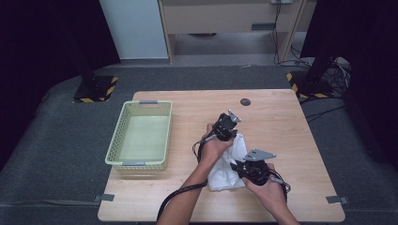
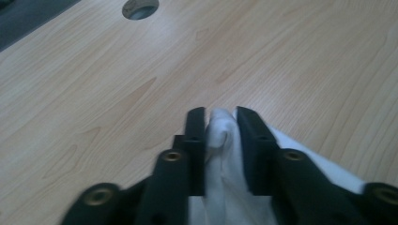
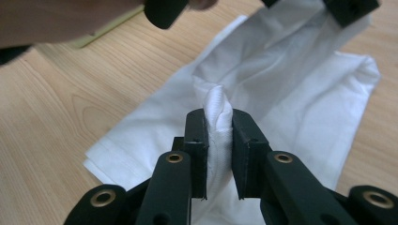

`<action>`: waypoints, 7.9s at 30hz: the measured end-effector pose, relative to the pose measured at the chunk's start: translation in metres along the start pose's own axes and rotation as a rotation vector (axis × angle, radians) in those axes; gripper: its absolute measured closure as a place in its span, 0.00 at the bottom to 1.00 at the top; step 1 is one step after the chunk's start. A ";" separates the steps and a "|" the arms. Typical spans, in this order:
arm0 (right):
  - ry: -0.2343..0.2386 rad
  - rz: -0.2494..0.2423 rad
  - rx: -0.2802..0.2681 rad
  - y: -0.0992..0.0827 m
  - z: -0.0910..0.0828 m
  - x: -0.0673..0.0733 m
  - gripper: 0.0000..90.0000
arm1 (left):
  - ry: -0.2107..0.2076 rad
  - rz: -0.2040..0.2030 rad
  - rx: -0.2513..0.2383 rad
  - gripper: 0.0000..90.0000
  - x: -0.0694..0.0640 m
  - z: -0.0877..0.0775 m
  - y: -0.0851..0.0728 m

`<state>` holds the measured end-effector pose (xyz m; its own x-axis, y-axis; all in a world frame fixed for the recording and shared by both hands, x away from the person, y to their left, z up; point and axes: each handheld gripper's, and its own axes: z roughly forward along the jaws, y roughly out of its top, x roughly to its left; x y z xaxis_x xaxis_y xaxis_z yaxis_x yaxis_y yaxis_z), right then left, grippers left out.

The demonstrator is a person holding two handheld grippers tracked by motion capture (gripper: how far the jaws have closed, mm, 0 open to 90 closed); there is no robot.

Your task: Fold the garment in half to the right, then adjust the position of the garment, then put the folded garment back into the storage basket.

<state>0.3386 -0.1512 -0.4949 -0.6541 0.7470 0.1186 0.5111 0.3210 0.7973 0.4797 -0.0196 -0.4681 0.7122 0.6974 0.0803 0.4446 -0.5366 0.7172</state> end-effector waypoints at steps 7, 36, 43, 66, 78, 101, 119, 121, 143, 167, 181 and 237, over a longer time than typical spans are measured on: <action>-0.028 0.051 0.017 -0.016 -0.002 -0.012 0.80 | 0.031 0.021 -0.044 0.49 -0.003 -0.033 0.013; 0.012 0.133 0.097 -0.037 -0.023 -0.025 0.70 | 0.079 -0.066 0.041 0.41 0.055 -0.048 -0.042; 0.010 0.134 0.112 -0.039 -0.026 -0.026 0.66 | 0.069 -0.068 0.070 0.39 0.057 -0.044 -0.049; -0.007 0.047 0.150 -0.043 -0.040 -0.030 0.27 | 0.022 -0.050 0.113 0.33 0.045 -0.029 -0.054; 0.019 -0.033 0.175 -0.055 -0.031 -0.028 0.18 | 0.022 -0.056 0.165 0.32 0.043 -0.010 -0.063; 0.014 -0.070 0.218 -0.050 -0.012 -0.026 0.21 | -0.065 -0.105 0.149 0.30 0.055 0.006 -0.077; 0.002 -0.149 0.179 -0.046 -0.002 -0.019 0.50 | -0.128 -0.087 0.106 0.68 0.046 0.000 -0.080; 0.009 -0.152 0.172 -0.045 -0.001 -0.019 0.61 | -0.133 -0.094 0.100 0.75 0.044 0.000 -0.081; 0.041 -0.137 0.125 -0.038 -0.007 -0.009 0.86 | -0.096 -0.049 0.067 0.87 0.031 -0.018 -0.070; 0.080 -0.201 0.090 0.001 -0.027 0.027 0.87 | -0.067 -0.014 0.036 0.87 0.043 -0.085 -0.055; 0.093 -0.226 0.114 0.027 -0.024 0.027 0.87 | -0.054 0.002 0.039 0.87 0.054 -0.100 -0.042; 0.111 -0.251 0.052 0.122 0.004 0.043 0.87 | -0.029 0.029 0.006 0.87 0.144 -0.154 -0.008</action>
<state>0.3752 -0.0777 -0.3948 -0.8193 0.5733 -0.0126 0.3515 0.5194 0.7789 0.4951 0.1585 -0.3557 0.7402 0.6676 0.0808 0.4270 -0.5595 0.7104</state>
